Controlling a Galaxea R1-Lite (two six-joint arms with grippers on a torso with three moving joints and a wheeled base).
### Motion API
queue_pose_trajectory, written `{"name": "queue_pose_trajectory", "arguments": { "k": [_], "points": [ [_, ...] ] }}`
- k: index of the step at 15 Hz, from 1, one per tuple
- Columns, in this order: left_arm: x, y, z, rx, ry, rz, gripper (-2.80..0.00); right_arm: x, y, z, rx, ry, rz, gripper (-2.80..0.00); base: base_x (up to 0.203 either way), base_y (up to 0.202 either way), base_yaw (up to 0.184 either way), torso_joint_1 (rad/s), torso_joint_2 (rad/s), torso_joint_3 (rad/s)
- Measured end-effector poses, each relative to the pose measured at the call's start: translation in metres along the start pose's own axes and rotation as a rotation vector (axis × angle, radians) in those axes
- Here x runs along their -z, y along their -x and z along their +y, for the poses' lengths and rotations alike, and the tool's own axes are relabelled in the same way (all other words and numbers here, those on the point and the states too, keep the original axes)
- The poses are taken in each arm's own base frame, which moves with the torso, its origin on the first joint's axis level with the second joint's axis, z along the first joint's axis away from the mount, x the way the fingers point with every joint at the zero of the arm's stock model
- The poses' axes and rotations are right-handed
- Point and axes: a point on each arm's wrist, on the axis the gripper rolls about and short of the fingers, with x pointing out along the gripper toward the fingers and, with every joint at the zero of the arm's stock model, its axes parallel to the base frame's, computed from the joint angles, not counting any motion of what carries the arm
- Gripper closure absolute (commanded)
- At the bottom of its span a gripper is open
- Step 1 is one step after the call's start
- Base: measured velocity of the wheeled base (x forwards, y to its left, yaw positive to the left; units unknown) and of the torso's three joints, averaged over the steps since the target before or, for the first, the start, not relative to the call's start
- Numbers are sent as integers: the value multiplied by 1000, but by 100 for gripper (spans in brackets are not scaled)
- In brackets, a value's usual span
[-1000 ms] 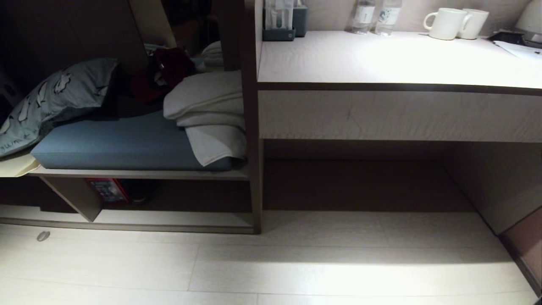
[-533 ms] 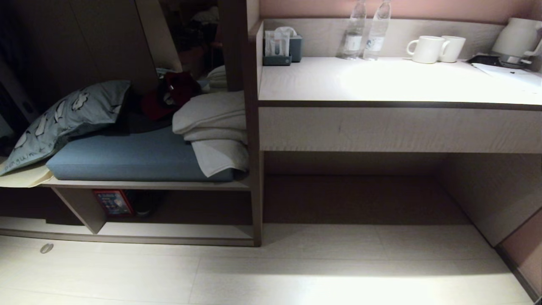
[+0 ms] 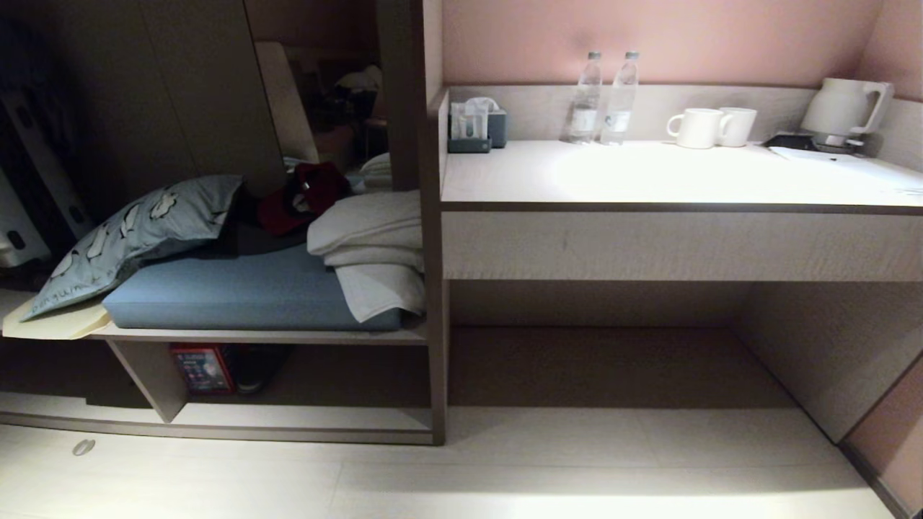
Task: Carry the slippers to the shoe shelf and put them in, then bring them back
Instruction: Place the slippers into the shoe cabinet
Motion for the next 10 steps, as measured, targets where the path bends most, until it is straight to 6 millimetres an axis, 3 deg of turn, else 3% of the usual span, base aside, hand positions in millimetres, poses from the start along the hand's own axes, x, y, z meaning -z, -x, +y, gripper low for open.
{"name": "queue_pose_trajectory", "arguments": {
  "k": [10],
  "points": [
    [0, 0, 0, -3, 31, -11, 0, 0, 0, 0, -1, 0, 0, 0, 0, 0, 0, 0, 2, 20]
  ]
}}
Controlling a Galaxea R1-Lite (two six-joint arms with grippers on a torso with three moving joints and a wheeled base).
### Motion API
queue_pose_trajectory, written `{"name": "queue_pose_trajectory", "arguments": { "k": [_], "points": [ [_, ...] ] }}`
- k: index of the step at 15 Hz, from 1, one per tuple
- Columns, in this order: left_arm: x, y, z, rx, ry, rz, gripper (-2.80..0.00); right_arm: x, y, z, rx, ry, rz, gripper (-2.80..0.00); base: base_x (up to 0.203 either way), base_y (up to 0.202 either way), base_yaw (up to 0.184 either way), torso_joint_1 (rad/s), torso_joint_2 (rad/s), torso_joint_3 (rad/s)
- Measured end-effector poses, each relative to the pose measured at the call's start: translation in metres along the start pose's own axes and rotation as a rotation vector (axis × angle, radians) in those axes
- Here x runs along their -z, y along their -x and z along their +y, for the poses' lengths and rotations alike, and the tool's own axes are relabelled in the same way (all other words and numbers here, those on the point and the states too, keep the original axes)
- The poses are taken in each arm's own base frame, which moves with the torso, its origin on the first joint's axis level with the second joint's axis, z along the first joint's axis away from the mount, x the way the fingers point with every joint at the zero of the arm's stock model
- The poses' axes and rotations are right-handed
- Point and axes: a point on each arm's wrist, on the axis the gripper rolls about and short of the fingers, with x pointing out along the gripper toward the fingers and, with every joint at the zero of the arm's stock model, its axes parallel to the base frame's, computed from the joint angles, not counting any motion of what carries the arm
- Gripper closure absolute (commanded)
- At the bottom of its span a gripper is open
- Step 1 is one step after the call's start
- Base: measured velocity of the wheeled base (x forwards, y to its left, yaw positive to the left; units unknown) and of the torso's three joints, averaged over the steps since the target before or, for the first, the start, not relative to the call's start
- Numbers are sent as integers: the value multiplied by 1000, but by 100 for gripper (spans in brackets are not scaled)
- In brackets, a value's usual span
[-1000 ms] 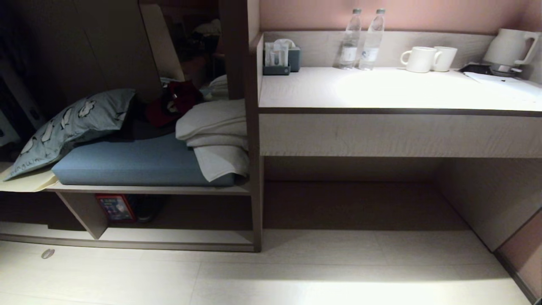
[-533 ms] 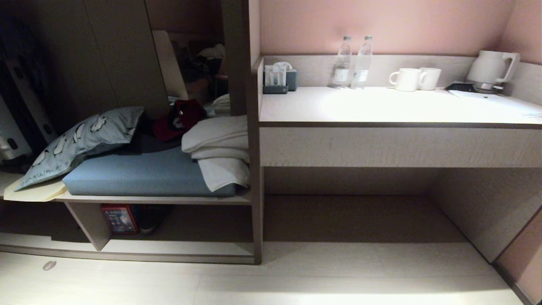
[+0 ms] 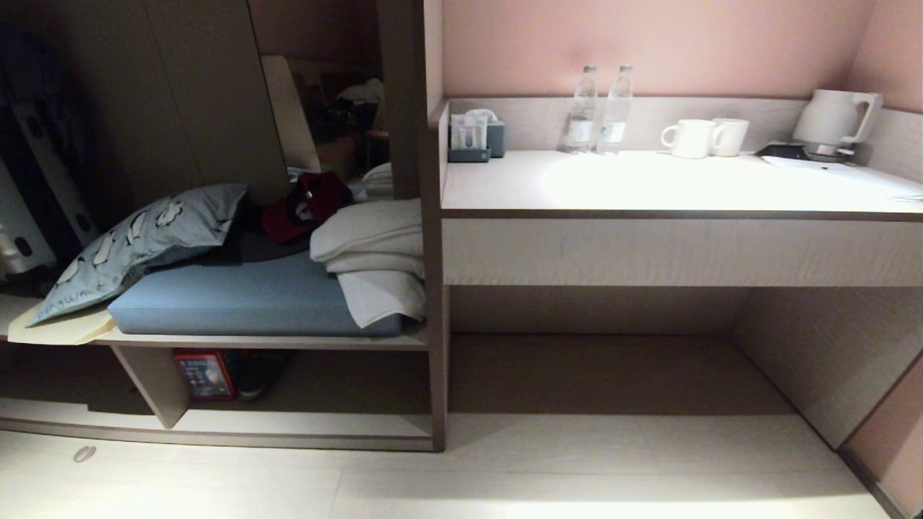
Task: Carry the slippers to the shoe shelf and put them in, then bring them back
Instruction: Place the slippers into the shoe cabinet
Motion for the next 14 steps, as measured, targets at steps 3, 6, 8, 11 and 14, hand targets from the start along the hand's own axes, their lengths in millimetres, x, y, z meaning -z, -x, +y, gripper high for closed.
{"name": "queue_pose_trajectory", "arguments": {
  "k": [3, 6, 8, 11, 14],
  "points": [
    [0, 0, 0, 0, 6, -2, 0, 0, 0, 0, 0, 0, 0, 0, 0, 0, 0, 0, 0, 0],
    [0, 0, 0, 0, 29, -2, 0, 0, 0, 0, 0, 0, 0, 0, 0, 41, -2, 0, -2, 1],
    [0, 0, 0, 0, 30, -2, 0, 0, 0, 0, 0, 0, 1, 0, 0, 183, -1, 3, -1, 2],
    [0, 0, 0, 0, 32, -2, 0, 0, 0, 0, 1, 0, 0, 0, 0, 197, -1, 3, 0, 1],
    [0, 0, 0, 0, 32, -2, 0, 0, 0, 0, 0, 0, 0, 0, 0, 194, -1, 0, 1, 5]
  ]
}}
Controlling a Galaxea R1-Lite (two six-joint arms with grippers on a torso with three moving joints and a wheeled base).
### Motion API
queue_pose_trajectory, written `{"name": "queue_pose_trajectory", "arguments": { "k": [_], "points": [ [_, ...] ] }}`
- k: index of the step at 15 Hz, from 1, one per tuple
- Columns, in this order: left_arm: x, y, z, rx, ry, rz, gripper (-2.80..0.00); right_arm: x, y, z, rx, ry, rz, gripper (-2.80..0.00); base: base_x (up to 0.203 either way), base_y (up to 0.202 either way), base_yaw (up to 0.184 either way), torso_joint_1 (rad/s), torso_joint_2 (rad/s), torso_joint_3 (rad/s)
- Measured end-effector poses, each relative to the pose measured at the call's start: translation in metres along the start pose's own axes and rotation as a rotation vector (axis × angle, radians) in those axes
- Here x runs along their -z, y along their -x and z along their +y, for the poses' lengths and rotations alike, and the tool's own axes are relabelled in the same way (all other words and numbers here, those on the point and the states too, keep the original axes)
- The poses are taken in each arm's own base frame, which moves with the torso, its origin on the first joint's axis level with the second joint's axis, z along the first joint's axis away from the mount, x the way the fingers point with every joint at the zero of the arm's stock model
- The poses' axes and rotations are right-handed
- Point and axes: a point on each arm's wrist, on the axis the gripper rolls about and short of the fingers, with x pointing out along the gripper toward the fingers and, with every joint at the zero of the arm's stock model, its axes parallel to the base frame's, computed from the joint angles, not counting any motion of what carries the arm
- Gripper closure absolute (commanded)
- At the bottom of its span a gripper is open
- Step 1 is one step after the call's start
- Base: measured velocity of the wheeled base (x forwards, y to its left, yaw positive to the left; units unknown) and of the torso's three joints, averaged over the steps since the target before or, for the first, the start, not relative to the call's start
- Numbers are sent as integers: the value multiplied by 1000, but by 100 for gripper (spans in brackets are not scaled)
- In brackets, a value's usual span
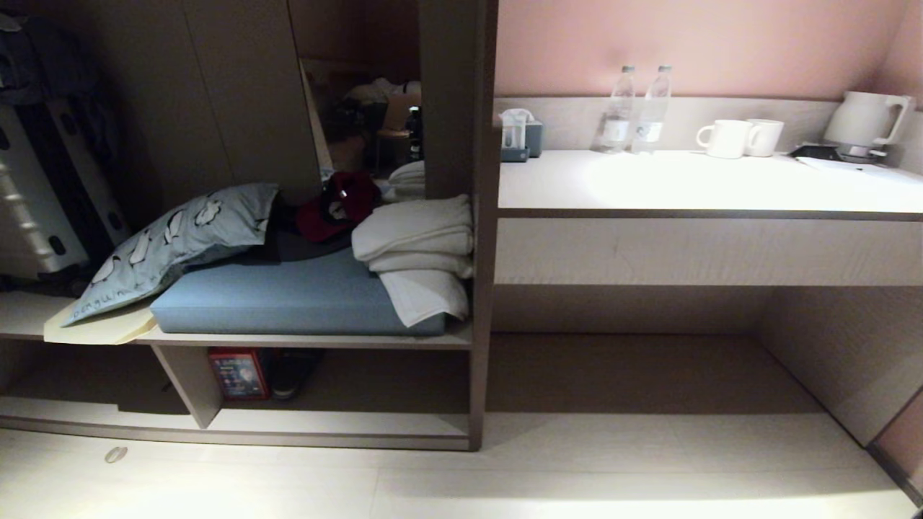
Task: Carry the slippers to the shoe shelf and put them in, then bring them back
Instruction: Place the slippers into the shoe cabinet
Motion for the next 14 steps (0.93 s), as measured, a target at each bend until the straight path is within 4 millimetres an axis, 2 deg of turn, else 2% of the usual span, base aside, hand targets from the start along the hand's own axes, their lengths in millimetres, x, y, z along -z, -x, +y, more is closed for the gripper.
{"name": "queue_pose_trajectory", "arguments": {
  "k": [14],
  "points": [
    [0, 0, 0, 0, 0, 0, 0, 0, 0, 0, 0, -1, 0, 0, 0, 195, -1, 4, 2, 3]
  ]
}}
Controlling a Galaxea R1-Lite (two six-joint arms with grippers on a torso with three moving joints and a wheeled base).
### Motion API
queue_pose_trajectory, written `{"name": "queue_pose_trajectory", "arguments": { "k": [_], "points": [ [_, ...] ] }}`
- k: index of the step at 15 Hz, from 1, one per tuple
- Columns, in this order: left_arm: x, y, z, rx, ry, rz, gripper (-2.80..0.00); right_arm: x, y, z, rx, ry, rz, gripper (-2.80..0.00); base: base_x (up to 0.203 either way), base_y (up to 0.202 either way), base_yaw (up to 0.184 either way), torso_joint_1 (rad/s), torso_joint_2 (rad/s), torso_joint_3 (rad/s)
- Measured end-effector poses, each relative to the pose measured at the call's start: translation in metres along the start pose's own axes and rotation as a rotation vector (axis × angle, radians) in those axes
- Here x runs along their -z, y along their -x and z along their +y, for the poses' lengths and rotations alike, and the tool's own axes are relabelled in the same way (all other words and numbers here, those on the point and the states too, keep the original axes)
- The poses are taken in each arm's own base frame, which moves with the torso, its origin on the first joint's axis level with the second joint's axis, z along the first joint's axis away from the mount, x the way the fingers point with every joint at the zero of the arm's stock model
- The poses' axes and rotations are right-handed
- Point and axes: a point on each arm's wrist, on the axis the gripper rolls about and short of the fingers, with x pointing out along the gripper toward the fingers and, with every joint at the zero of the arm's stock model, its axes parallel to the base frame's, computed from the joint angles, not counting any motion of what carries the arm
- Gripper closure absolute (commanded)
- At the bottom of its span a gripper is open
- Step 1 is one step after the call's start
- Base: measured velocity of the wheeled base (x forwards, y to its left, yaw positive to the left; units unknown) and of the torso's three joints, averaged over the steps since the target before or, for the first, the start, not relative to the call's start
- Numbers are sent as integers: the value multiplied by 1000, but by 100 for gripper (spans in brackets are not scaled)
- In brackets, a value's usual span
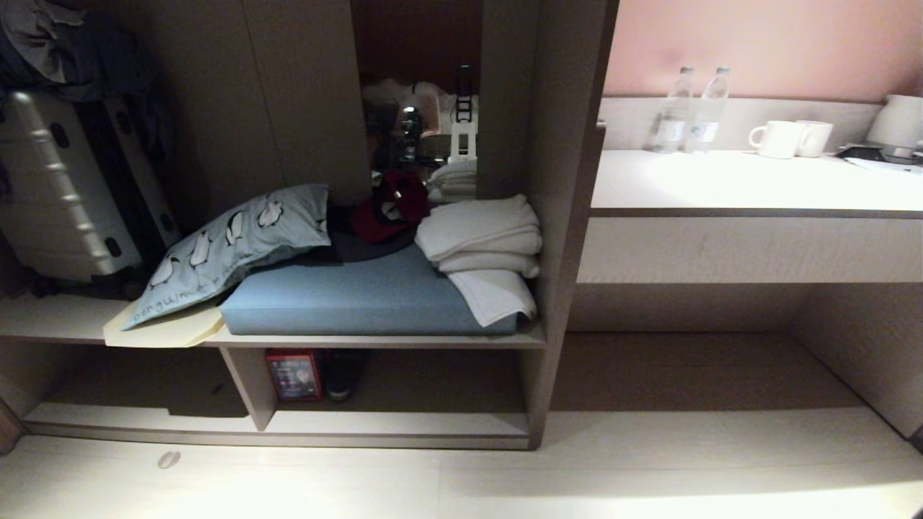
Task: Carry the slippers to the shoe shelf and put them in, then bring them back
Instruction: Place the slippers into the shoe cabinet
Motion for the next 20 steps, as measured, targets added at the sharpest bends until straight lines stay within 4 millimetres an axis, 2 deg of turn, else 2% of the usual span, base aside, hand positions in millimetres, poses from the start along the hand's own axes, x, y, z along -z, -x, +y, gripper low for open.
{"name": "queue_pose_trajectory", "arguments": {
  "k": [20],
  "points": [
    [0, 0, 0, 0, 2, 0, 0, 0, 0, 0, 0, 0, 0, 0, 0, 194, -2, 2, 2, 2]
  ]
}}
